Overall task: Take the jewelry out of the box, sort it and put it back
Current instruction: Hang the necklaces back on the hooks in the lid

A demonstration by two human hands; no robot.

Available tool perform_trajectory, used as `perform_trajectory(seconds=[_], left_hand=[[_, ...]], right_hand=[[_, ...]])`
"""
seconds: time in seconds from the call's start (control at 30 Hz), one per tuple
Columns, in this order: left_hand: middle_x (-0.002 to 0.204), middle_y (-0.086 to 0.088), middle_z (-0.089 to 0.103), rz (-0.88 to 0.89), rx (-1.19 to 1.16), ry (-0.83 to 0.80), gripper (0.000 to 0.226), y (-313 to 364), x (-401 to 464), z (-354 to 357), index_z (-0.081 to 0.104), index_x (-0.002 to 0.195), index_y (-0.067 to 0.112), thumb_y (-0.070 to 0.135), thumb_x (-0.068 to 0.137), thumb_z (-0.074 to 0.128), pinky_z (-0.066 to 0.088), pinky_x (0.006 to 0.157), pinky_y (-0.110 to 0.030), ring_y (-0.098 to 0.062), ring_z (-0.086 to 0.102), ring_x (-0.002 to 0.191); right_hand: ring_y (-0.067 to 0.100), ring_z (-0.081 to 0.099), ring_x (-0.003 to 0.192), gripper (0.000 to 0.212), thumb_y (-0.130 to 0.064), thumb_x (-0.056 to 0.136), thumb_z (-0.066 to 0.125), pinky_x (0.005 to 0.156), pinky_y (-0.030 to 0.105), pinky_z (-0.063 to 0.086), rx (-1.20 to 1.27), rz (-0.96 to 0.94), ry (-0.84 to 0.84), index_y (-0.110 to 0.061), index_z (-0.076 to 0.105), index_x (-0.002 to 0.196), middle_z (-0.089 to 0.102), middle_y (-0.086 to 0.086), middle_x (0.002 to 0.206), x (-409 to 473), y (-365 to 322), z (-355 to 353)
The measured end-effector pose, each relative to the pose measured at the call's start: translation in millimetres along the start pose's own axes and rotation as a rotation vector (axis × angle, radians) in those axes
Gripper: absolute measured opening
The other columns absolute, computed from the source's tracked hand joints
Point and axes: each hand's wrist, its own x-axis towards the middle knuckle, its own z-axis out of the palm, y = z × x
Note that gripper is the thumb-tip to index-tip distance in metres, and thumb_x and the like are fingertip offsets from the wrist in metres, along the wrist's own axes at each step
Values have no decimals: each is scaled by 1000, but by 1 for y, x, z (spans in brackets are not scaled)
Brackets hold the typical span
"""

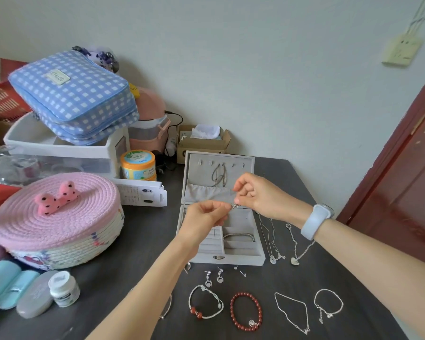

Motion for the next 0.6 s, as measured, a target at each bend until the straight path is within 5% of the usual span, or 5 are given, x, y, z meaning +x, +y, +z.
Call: perform_trajectory(seconds=[0.33,0.47,0.6], left_hand=[[64,2,50,24,264,-78,22,5,6,-3,55,74,14,15,95,48,38,64,-26,-8,43,54],[60,-2,47,51,370,-76,25,11,8,-3,52,74,14,18,97,43,35,59,-23,-11,39,53],[59,-2,49,49,359,-58,25,11,11,-5,55,80,10,20,98,41,34,56,-22,-11,40,52]], right_hand=[[3,51,68,11,-11,87,56,65,10,40,29,87,-108,-21,61,86,59,-7,78,-15,15,9],[13,53,72,13,-8,88,53,69,21,44,70,145,-99,-16,62,93,61,4,87,-16,19,15],[11,54,68,15,-10,90,52,66,18,43,146,173,-61,-12,62,101,59,-5,79,-18,26,21]])
